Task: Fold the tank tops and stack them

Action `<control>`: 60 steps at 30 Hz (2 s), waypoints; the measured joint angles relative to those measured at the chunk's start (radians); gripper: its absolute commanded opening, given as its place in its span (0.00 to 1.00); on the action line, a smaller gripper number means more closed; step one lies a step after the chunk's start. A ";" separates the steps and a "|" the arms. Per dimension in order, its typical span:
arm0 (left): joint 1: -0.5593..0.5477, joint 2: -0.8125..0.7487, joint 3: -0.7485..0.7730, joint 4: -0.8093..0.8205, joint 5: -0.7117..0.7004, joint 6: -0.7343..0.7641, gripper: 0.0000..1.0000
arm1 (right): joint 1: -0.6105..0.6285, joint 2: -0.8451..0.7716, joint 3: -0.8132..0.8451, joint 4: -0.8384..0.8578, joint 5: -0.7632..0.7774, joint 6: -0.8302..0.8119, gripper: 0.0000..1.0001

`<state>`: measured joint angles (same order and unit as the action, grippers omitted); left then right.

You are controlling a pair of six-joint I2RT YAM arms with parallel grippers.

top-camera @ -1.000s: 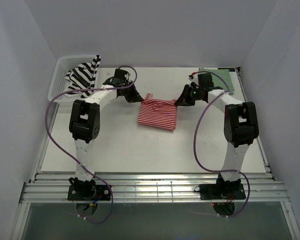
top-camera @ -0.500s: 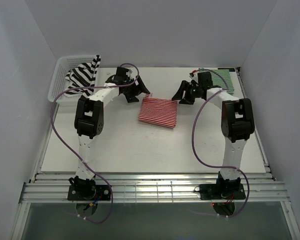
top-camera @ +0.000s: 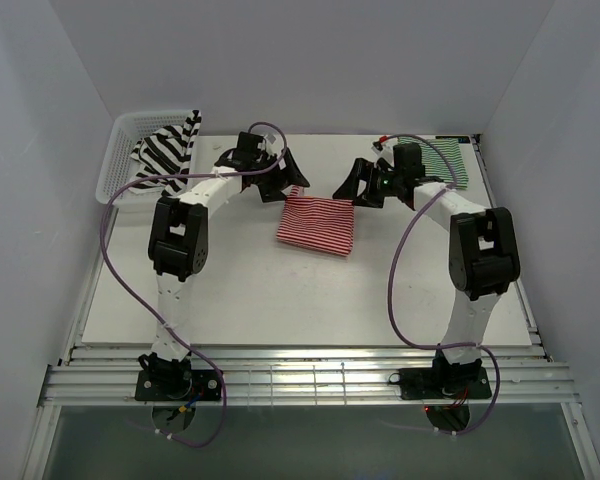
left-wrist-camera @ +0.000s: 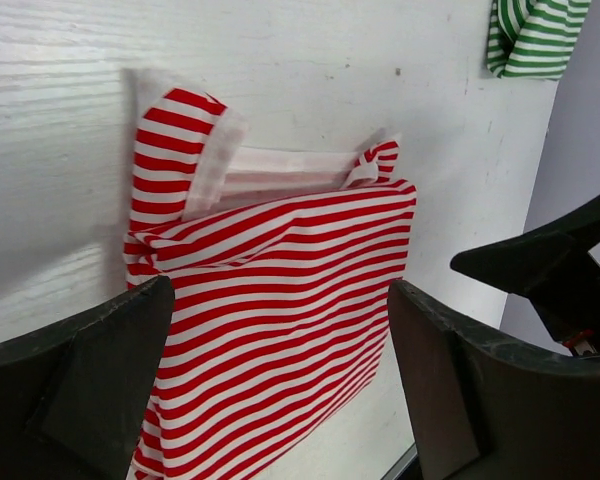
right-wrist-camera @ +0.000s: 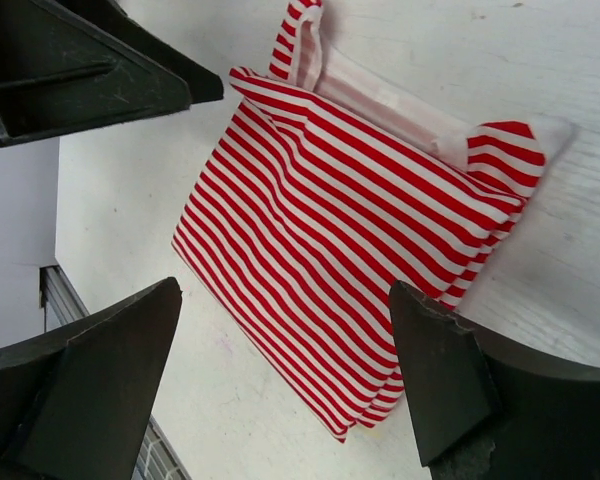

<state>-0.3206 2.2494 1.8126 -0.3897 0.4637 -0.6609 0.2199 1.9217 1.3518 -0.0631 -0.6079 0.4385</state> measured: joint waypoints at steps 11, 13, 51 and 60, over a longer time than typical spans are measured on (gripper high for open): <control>-0.017 0.116 0.092 0.033 0.030 -0.006 0.98 | 0.027 0.185 0.102 0.082 -0.004 -0.005 0.90; -0.016 0.157 0.119 0.039 0.018 -0.016 0.98 | 0.027 0.242 0.143 0.092 0.010 -0.010 0.90; -0.105 -0.237 -0.294 0.120 -0.060 0.009 0.98 | 0.109 -0.060 -0.126 0.083 0.057 -0.108 0.90; -0.094 -0.145 -0.347 0.122 -0.060 -0.011 0.98 | 0.108 0.063 -0.138 0.113 0.056 -0.085 0.90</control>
<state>-0.4149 2.1044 1.4654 -0.2680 0.4038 -0.6716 0.3279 1.9850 1.2133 0.0494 -0.5518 0.3534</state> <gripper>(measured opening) 0.977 0.897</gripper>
